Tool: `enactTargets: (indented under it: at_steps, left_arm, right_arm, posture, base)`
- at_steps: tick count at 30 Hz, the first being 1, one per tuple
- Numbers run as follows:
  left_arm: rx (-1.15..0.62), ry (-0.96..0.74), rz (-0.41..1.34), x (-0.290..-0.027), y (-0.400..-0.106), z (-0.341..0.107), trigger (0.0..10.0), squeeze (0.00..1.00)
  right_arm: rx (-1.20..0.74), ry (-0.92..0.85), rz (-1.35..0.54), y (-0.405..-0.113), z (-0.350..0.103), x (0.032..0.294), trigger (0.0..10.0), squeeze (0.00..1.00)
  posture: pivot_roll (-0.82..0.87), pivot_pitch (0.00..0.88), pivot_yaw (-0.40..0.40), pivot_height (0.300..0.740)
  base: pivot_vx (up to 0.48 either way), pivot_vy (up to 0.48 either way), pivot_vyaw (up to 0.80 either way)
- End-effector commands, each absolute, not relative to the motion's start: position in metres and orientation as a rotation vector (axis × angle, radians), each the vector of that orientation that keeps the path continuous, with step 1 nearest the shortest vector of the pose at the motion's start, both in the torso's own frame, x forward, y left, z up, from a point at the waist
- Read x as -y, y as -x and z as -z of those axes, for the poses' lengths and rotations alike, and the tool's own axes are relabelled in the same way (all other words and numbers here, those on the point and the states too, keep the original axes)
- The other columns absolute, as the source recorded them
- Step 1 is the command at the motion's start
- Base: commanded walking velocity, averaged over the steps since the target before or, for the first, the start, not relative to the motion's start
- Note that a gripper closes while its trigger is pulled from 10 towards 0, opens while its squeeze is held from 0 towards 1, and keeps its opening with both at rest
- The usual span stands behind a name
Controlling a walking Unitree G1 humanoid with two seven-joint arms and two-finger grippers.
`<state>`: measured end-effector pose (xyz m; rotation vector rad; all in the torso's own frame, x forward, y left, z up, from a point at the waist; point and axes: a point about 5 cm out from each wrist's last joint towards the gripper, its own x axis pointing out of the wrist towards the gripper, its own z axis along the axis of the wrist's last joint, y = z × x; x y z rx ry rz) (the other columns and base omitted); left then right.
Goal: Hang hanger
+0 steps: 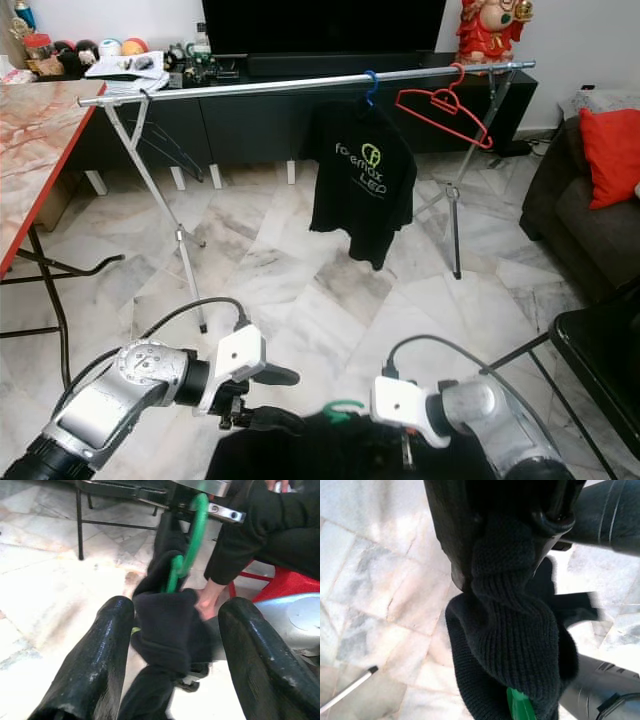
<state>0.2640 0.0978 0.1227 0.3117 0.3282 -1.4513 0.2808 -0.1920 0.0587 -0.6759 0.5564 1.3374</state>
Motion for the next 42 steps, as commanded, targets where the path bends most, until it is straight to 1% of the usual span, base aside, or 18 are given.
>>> enactTargets:
  at_steps: [1,5,12,19,29,33,37,38,39,40,41,42]
  left_arm:
    - [-0.344,-0.303,1.502,-0.098,-0.257,-0.122,10.0,0.00]
    - [-0.345,-0.307,1.538,-0.091,-0.251,-0.121,10.0,0.00]
    - [-0.331,-0.314,1.531,-0.086,-0.253,-0.120,10.0,0.00]
    - [-0.315,-0.321,1.471,-0.084,-0.257,-0.121,10.0,0.00]
    - [-0.313,-0.335,1.435,-0.083,-0.264,-0.120,10.0,0.00]
    - [-0.311,-0.338,1.364,-0.085,-0.272,-0.117,10.0,0.00]
    - [-0.316,-0.328,1.349,-0.085,-0.273,-0.116,10.0,0.00]
    - [-0.320,-0.324,1.347,-0.085,-0.273,-0.116,9.2,0.00]
    - [-0.325,-0.325,1.348,-0.085,-0.273,-0.115,7.8,0.00]
    - [-0.331,-0.328,1.352,-0.085,-0.272,-0.114,4.7,0.00]
    - [-0.331,-0.328,1.352,-0.085,-0.272,-0.114,4.7,0.00]
    - [-0.332,-0.327,1.356,-0.085,-0.272,-0.113,2.9,0.00]
  right_arm:
    - [-0.505,0.671,-1.335,-0.287,-0.067,0.190,0.0,0.00]
    - [-0.494,0.672,-1.396,-0.286,-0.071,0.185,0.0,0.00]
    - [-0.463,0.681,-1.425,-0.291,-0.081,0.179,0.0,0.00]
    - [-0.376,0.670,-1.426,-0.299,-0.097,0.171,0.0,0.00]
    - [-0.310,0.654,-1.447,-0.299,-0.111,0.165,0.0,0.00]
    - [-0.277,0.652,-1.447,-0.299,-0.118,0.162,0.0,0.00]
    - [-0.267,0.644,-1.449,-0.299,-0.120,0.160,0.0,0.00]
    - [-0.266,0.645,-1.450,-0.299,-0.120,0.160,0.0,0.00]
    - [-0.265,0.645,-1.451,-0.299,-0.121,0.159,0.0,0.00]
    - [-0.263,0.645,-1.449,-0.299,-0.121,0.159,0.0,0.00]
    - [-0.263,0.645,-1.449,-0.299,-0.121,0.159,0.0,0.00]
    - [-0.262,0.644,-1.446,-0.299,-0.122,0.158,0.0,0.00]
  posture:
    - [-0.02,0.081,-0.028,0.740]
    - [-0.02,0.071,-0.030,0.740]
    - [-0.03,0.064,-0.028,0.740]
    - [-0.03,0.053,-0.021,0.740]
    - [-0.04,0.044,-0.014,0.740]
    - [-0.05,0.046,-0.015,0.740]
    - [-0.04,0.049,-0.017,0.740]
    - [-0.04,0.051,-0.018,0.740]
    - [-0.04,0.051,-0.018,0.740]
    - [-0.04,0.052,-0.018,0.740]
    - [-0.04,0.052,-0.018,0.740]
    - [-0.04,0.055,-0.019,0.740]
  base:
    - [0.000,0.000,0.00]
    - [0.000,0.000,0.00]
    - [0.000,0.000,0.00]
    - [0.000,0.000,0.00]
    - [0.000,0.000,0.00]
    - [0.000,0.000,0.00]
    - [0.000,0.000,0.00]
    - [0.000,0.000,0.00]
    - [0.000,0.000,0.00]
    - [0.000,0.000,0.00]
    - [0.000,0.000,0.00]
    - [0.000,0.000,0.00]
